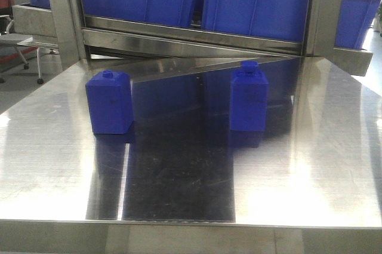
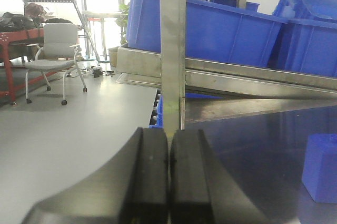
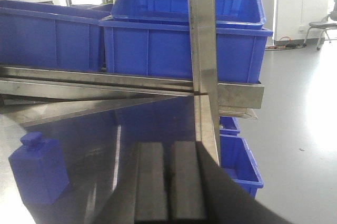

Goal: Pick and sort blue part to right shelf

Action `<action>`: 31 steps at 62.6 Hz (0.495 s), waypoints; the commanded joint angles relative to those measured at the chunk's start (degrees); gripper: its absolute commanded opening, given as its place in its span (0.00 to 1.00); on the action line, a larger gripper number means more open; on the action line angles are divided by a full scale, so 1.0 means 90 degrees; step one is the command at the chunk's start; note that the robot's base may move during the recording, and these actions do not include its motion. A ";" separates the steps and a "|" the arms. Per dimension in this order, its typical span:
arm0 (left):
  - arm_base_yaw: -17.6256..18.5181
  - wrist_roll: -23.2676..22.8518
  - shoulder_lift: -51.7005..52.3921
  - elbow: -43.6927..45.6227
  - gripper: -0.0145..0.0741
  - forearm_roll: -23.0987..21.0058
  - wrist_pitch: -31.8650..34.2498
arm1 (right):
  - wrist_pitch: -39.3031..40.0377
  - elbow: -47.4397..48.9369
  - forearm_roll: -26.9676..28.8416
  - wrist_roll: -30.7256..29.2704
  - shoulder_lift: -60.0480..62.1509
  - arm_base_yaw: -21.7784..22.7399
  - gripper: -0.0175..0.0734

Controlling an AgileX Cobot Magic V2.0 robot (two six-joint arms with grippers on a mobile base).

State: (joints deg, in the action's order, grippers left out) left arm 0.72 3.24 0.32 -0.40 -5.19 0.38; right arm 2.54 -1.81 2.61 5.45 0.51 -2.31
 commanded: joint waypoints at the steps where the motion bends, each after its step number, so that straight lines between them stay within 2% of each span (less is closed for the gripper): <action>1: 0.0002 -0.0065 0.0135 -0.0148 0.30 0.0002 0.0506 | 0.0575 0.0143 0.0000 -0.0023 0.0144 0.0043 0.22; 13: 0.0002 -0.0065 0.0135 -0.0148 0.30 0.0002 0.0506 | 0.0327 0.0615 -0.0196 -0.0030 0.0139 0.0043 0.22; 22: 0.0002 -0.0065 0.0135 -0.0148 0.30 0.0002 0.0506 | -0.0944 0.1475 -0.0788 -0.0030 -0.0222 0.0024 0.22; 31: 0.0002 -0.0065 0.0135 -0.0148 0.30 0.0002 0.0506 | -0.1704 0.2182 -0.0816 -0.0024 -0.1108 0.0024 0.22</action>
State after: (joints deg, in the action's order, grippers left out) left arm 0.72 3.24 0.32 -0.40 -5.19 0.38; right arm -13.58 12.95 -3.66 5.45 -4.53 -2.31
